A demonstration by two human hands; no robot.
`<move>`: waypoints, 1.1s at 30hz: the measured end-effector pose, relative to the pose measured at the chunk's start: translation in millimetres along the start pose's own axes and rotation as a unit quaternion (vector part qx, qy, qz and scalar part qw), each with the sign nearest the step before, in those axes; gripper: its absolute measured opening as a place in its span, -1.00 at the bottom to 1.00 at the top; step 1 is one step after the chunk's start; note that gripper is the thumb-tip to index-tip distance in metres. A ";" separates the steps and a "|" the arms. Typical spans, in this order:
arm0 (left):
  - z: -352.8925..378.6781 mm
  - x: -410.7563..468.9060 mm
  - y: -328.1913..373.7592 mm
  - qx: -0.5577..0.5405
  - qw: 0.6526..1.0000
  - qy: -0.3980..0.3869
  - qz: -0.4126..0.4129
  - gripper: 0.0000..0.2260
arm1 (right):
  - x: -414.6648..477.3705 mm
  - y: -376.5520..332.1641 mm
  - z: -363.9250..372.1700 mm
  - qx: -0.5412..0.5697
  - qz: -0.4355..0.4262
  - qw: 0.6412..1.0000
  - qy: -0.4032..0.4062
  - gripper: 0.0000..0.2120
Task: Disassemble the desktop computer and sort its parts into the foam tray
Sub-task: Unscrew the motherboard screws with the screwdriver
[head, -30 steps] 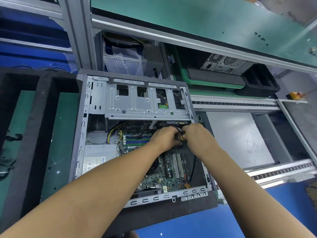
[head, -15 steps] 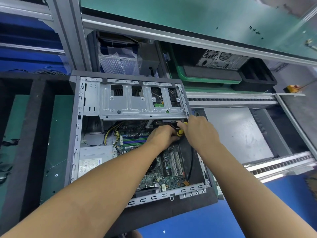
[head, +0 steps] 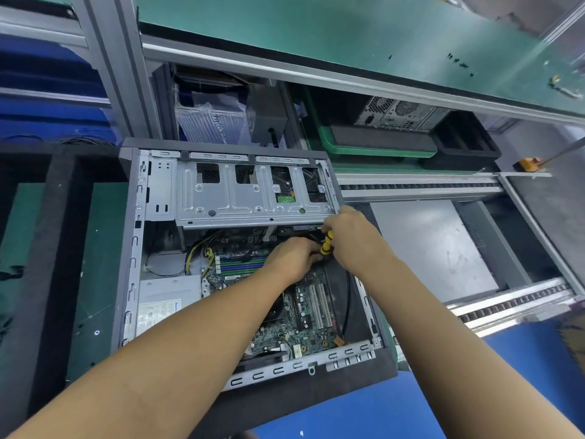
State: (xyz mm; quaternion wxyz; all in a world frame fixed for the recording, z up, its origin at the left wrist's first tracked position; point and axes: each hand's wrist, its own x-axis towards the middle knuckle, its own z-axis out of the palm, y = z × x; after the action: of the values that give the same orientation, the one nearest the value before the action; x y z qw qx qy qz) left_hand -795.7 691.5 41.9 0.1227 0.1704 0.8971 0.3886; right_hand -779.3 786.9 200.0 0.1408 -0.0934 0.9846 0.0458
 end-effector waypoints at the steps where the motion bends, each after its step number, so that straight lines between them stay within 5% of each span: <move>1: 0.7 0.0 0.9 0.007 1.000 0.003 -0.001 -0.83 | 0.1 1.5 -0.1 0.026 0.013 1.000 0.003 -0.74; 7: 0.9 1.4 2.2 0.007 1.000 0.014 -0.017 -0.82 | -0.3 3.7 9.8 0.081 0.120 0.988 0.052 -0.69; 11: 1.9 2.9 -1.4 -0.021 0.999 0.004 -0.028 -0.83 | 1.6 0.9 4.1 0.070 0.093 0.993 0.026 -0.83; 18: 1.5 3.2 -3.4 -0.034 0.998 0.002 -0.044 -0.83 | 2.1 0.0 -4.3 0.068 0.043 0.997 -0.019 -0.67; 22: 4.2 2.7 -2.8 -0.033 0.998 0.024 -0.050 -0.83 | 5.1 4.8 -5.4 0.112 0.059 0.992 0.028 -0.81; 25: 2.6 3.2 -1.8 -0.038 0.998 0.027 -0.046 -0.82 | 8.3 5.5 -1.3 0.092 0.103 0.989 0.058 -0.71; 33: 2.3 5.2 -2.9 -0.048 0.997 -0.004 -0.067 -0.79 | 9.2 1.4 -2.7 0.063 0.051 0.997 0.019 -0.80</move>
State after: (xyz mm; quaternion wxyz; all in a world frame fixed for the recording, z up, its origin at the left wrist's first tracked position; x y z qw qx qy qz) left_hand -800.2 693.2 37.7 0.1602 0.1053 0.8863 0.4215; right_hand -789.0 786.3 200.1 0.1253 -0.0350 0.9914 -0.0112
